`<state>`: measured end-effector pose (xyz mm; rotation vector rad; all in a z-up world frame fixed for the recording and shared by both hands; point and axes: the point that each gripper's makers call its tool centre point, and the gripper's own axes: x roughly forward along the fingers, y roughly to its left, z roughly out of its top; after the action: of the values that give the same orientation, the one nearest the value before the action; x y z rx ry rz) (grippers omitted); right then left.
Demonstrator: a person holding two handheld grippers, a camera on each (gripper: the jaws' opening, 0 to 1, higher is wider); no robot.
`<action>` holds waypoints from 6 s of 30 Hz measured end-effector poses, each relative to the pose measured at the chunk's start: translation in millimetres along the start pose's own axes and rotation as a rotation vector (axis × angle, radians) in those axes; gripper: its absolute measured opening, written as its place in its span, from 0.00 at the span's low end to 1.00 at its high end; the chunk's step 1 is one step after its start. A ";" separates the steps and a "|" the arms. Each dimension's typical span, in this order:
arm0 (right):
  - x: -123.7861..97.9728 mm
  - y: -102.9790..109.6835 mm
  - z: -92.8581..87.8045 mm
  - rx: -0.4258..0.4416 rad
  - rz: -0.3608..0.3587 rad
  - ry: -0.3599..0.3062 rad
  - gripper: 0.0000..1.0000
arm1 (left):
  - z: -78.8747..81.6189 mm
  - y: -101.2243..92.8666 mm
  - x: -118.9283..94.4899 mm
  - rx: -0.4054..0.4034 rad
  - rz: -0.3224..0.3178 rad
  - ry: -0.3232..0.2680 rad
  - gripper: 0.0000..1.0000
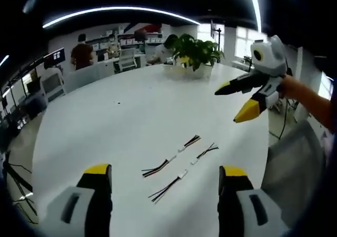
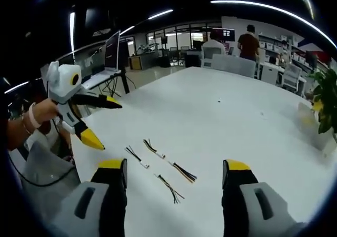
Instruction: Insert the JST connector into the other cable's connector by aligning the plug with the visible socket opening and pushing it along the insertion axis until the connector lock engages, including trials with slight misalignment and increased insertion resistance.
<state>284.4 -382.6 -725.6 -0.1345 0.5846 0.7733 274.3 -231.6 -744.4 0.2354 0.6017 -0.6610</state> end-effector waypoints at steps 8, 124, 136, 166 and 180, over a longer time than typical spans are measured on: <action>12.3 2.8 -7.8 -0.045 0.033 0.040 0.62 | 7.2 -3.9 15.6 0.097 -0.053 -0.038 0.67; 115.6 2.7 -64.5 -0.412 0.462 0.005 0.04 | -36.0 -30.1 116.6 0.327 -0.466 -0.058 0.00; 106.1 9.2 -56.2 -0.439 0.508 -0.008 0.04 | -20.5 -38.8 107.1 0.315 -0.496 -0.103 0.00; 93.8 26.8 -53.8 -0.559 0.630 0.015 0.03 | -11.9 -58.0 93.3 0.384 -0.597 -0.111 0.00; 87.0 29.0 -41.5 -0.560 0.646 -0.021 0.03 | -0.3 -58.4 88.1 0.383 -0.593 -0.120 0.00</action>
<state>295.0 -321.3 -804.8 -0.4654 0.3735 1.5569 292.4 -320.9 -797.8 0.3749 0.4216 -1.3583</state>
